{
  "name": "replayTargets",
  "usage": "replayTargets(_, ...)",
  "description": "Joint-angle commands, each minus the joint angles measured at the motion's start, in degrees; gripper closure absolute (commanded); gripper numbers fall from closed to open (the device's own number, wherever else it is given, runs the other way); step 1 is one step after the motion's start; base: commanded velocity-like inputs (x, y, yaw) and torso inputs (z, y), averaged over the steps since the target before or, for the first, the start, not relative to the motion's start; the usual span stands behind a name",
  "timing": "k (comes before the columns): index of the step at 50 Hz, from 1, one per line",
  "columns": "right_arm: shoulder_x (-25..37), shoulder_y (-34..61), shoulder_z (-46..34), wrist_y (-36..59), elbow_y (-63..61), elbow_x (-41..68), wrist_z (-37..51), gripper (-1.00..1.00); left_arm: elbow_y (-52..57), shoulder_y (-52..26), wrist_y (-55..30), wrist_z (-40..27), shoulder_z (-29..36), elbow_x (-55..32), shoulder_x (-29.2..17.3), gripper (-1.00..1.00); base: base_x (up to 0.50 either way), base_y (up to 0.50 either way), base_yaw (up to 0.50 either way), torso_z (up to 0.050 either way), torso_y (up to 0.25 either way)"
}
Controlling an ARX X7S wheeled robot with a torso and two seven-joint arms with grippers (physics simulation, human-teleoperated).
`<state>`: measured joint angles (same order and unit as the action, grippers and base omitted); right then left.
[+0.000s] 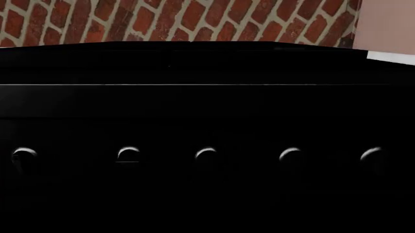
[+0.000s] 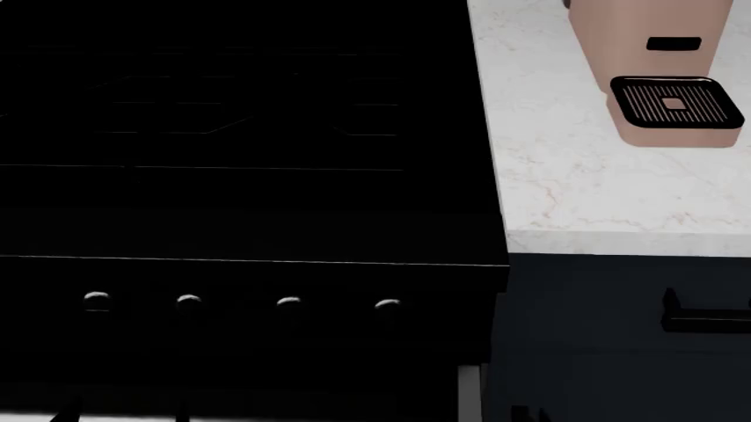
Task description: Press the stop button on the microwave
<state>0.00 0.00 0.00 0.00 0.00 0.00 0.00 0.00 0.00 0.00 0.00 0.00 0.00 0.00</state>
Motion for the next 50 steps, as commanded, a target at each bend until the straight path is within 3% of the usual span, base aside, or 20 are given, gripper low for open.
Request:
replayTargets(1, 0.54, 0.0, 0.0, 0.0, 0.0, 0.54, 0.72, -1.0, 0.0, 0.0, 0.0, -0.64, 0.64, -0.56, -0.57, -1.0, 0.0, 0.0, 0.0, 0.0, 0.0)
replayTargets(13, 2.55, -0.45, -3.91, 4.16, -7.99, 1.36, 4.08, -1.0, -0.57, 2.09, -0.08, -5.31, 1.55, 0.88, -3.46, -1.0, 0.0, 0.0, 0.0, 0.0, 0.0)
replayTargets(20, 3.85, 1.04, -5.16, 11.86, -20.54, 0.29, 5.55, -1.0, -3.02, 5.53, 0.78, -7.58, 1.15, 2.69, -5.57, -1.0, 0.0, 0.0, 0.0, 0.0, 0.0)
replayTargets(26, 4.42, 4.54, -6.98, 21.03, -31.82, -1.26, 6.35, -1.0, -19.82, 5.13, 6.83, -10.21, -0.31, 3.02, -7.47, -1.0, 0.0, 0.0, 0.0, 0.0, 0.0)
replayTargets(36, 5.37, 13.11, -9.97, 35.5, -45.94, -4.46, 6.71, -1.0, -74.47, -12.14, 30.33, -13.97, 1.19, 4.35, -10.31, -1.0, 0.0, 0.0, 0.0, 0.0, 0.0)
replayTargets(50, 5.16, 35.06, -12.57, 58.12, -57.22, -6.94, 4.83, -1.0, -74.99, -6.44, 15.46, -13.76, 2.87, 0.42, -11.28, -1.0, 0.0, 0.0, 0.0, 0.0, 0.0)
